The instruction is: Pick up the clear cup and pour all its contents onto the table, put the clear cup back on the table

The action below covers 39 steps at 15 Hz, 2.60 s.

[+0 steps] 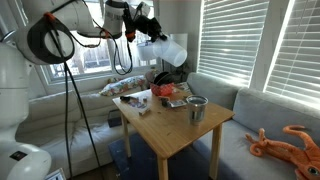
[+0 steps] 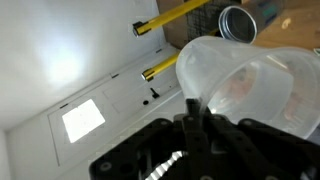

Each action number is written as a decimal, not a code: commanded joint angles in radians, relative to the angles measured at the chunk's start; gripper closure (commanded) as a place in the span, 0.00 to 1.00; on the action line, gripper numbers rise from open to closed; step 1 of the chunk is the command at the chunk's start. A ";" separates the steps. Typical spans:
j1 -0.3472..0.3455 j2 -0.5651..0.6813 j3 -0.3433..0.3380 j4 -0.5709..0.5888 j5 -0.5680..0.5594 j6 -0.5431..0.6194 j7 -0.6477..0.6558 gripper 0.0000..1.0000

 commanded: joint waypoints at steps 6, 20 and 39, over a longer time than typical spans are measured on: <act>-0.015 -0.037 0.006 -0.035 0.101 0.202 0.073 0.96; -0.154 -0.109 -0.016 -0.328 0.298 0.626 0.660 0.99; -0.559 -0.130 0.100 -0.449 0.746 0.914 0.849 0.99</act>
